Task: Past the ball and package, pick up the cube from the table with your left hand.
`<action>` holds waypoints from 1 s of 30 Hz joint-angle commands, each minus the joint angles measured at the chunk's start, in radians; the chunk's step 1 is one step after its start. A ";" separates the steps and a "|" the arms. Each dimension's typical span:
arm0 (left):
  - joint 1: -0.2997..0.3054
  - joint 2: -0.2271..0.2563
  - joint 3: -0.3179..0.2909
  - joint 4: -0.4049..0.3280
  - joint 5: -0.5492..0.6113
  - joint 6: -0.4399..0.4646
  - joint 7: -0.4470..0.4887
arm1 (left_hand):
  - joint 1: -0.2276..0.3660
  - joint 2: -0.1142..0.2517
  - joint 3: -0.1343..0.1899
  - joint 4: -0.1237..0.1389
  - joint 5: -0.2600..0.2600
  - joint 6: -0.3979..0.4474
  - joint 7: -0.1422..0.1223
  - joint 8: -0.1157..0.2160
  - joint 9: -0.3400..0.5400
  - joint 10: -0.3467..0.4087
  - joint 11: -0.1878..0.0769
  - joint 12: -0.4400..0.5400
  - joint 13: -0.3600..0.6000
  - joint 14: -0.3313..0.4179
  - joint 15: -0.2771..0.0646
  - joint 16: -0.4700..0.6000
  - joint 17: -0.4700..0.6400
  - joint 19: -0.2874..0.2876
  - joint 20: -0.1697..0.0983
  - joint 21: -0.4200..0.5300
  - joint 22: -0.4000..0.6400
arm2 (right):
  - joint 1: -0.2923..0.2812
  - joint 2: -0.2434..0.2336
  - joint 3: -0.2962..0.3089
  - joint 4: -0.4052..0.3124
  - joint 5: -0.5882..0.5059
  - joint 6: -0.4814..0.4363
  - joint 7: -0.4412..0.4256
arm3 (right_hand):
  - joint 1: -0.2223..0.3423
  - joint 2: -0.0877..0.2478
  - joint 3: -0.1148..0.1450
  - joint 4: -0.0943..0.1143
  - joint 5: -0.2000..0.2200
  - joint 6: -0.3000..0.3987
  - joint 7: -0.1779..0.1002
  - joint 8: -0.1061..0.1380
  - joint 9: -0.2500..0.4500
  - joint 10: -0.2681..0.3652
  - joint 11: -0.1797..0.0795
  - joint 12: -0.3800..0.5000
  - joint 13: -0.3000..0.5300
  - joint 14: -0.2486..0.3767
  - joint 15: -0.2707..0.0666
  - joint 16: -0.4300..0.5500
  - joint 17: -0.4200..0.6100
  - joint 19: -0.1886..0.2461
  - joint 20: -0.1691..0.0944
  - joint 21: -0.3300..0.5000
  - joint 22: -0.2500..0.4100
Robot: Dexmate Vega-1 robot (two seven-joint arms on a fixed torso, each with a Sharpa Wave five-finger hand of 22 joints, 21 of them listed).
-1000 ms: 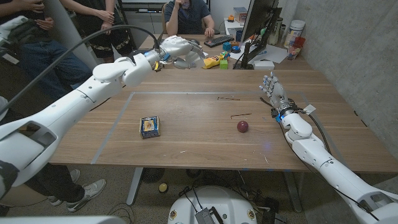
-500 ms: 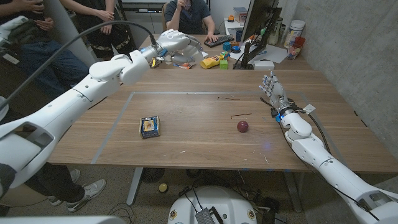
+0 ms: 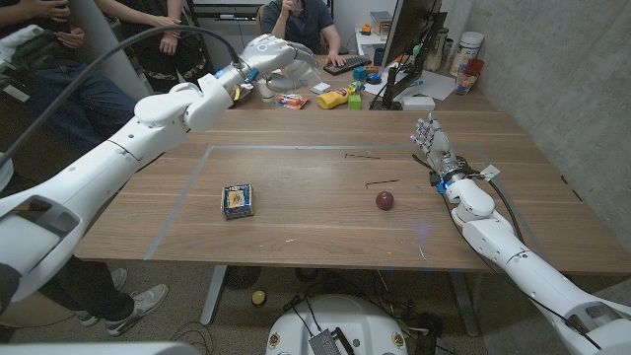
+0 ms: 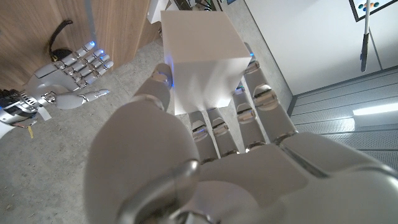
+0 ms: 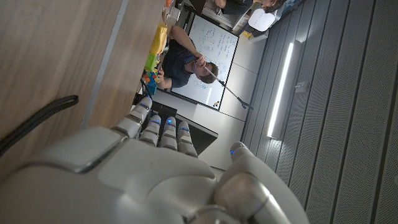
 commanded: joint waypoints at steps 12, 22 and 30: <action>0.025 0.008 -0.031 -0.028 -0.015 0.000 0.022 | 0.179 0.194 0.021 0.026 0.009 0.025 0.015 0.002 0.005 0.017 -0.001 -0.004 0.005 0.103 -0.224 -0.008 0.005 0.054 -0.045 0.010 0.002 | -0.014 -0.006 0.004 -0.016 0.001 0.000 -0.005 | 0.013 0.004 -0.004 -0.001 0.003 0.006 0.001 0.003 0.004 0.008 0.000 0.007 0.003 0.010 0.002 0.007 0.001 0.001 -0.006 0.003 0.002; 0.037 0.015 -0.038 -0.041 -0.017 0.006 0.013 | 0.174 0.194 0.020 0.027 0.008 0.033 0.014 0.002 0.005 0.024 -0.005 -0.006 0.006 0.105 -0.222 -0.012 0.005 0.053 -0.045 0.010 0.002 | -0.017 -0.006 0.003 -0.021 -0.001 0.001 -0.007 | 0.013 0.005 -0.006 -0.001 0.004 0.008 0.002 0.004 0.004 0.007 -0.001 0.006 0.003 0.011 0.003 0.007 0.001 0.001 -0.007 0.003 0.002; 0.040 0.017 -0.039 -0.040 -0.021 0.002 0.008 | 0.170 0.195 0.020 0.028 0.008 0.034 0.016 0.000 0.006 0.028 -0.003 -0.008 0.006 0.106 -0.222 -0.014 0.006 0.051 -0.045 0.010 0.002 | -0.019 -0.005 0.002 -0.025 -0.003 0.000 -0.009 | 0.014 0.006 -0.007 -0.001 0.004 0.008 0.000 0.003 0.004 0.007 -0.002 0.006 0.003 0.012 0.003 0.007 0.001 0.001 -0.007 0.003 0.002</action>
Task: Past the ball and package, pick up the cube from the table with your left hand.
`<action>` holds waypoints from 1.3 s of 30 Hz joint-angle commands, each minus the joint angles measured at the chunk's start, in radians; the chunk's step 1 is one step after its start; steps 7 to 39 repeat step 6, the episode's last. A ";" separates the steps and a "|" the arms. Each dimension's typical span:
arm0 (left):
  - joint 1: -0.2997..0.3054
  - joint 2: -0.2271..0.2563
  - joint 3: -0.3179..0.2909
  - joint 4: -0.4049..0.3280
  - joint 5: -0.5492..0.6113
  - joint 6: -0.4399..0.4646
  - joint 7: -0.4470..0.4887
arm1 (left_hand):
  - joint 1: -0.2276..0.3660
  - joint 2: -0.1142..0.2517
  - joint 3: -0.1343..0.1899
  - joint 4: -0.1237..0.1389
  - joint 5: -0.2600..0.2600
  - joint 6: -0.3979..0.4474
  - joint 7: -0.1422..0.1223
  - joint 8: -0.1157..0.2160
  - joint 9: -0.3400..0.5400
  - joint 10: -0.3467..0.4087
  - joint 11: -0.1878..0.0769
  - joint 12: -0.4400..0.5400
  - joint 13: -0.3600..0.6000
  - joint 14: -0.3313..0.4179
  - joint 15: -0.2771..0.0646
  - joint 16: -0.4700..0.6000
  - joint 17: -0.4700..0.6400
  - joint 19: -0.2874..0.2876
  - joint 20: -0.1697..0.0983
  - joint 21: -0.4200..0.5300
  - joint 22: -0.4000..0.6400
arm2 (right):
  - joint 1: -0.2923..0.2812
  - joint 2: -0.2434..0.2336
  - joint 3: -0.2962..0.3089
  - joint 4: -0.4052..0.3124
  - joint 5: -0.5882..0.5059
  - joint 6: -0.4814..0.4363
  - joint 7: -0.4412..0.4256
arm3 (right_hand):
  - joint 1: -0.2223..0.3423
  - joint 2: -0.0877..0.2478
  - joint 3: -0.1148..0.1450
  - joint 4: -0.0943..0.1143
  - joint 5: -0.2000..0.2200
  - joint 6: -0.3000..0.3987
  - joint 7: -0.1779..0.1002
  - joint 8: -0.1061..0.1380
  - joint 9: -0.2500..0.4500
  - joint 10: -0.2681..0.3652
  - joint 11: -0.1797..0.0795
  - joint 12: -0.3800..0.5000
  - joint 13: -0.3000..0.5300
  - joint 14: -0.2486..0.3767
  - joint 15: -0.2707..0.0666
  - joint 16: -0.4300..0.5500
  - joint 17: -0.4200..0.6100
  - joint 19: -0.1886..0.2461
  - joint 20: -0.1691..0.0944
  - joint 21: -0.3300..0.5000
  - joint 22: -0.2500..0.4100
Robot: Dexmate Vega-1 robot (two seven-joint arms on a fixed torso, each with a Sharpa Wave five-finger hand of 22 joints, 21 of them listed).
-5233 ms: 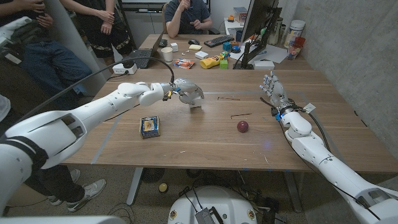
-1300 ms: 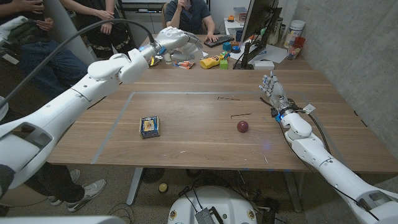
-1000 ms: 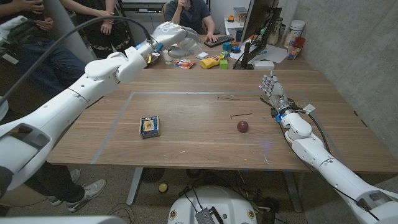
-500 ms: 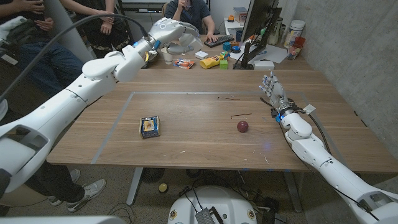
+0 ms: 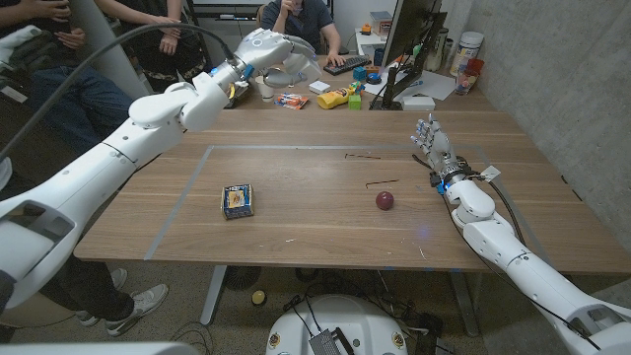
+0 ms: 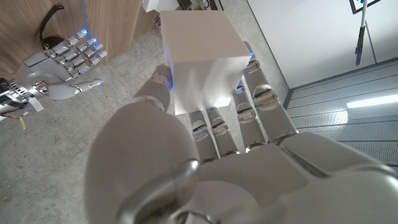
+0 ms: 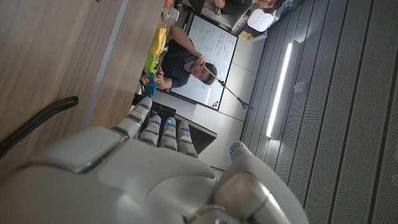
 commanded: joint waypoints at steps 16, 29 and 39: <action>0.010 0.005 -0.006 -0.005 -0.003 0.003 -0.013 | 0.172 0.190 0.024 0.023 0.004 0.027 0.018 -0.001 0.006 0.010 -0.003 -0.003 0.006 0.095 -0.227 -0.004 0.006 0.041 -0.039 0.003 0.002 | 0.000 -0.001 -0.002 -0.006 -0.004 -0.004 -0.002 | 0.009 0.001 -0.008 -0.001 0.004 0.009 -0.001 0.003 0.004 0.008 -0.001 0.006 0.003 0.011 0.003 0.007 0.001 0.001 -0.008 0.003 0.002; 0.010 0.005 -0.006 -0.005 -0.003 0.003 -0.013 | 0.172 0.190 0.024 0.023 0.004 0.027 0.018 -0.001 0.006 0.010 -0.003 -0.003 0.006 0.095 -0.227 -0.004 0.006 0.041 -0.039 0.003 0.002 | 0.000 -0.001 -0.002 -0.006 -0.004 -0.004 -0.002 | 0.009 0.001 -0.008 -0.001 0.004 0.009 -0.001 0.003 0.004 0.008 -0.001 0.006 0.003 0.011 0.003 0.007 0.001 0.001 -0.008 0.003 0.002; 0.010 0.005 -0.006 -0.005 -0.003 0.003 -0.013 | 0.172 0.190 0.024 0.023 0.004 0.027 0.018 -0.001 0.006 0.010 -0.003 -0.003 0.006 0.095 -0.227 -0.004 0.006 0.041 -0.039 0.003 0.002 | 0.000 -0.001 -0.002 -0.006 -0.004 -0.004 -0.002 | 0.009 0.001 -0.008 -0.001 0.004 0.009 -0.001 0.003 0.004 0.008 -0.001 0.006 0.003 0.011 0.003 0.007 0.001 0.001 -0.008 0.003 0.002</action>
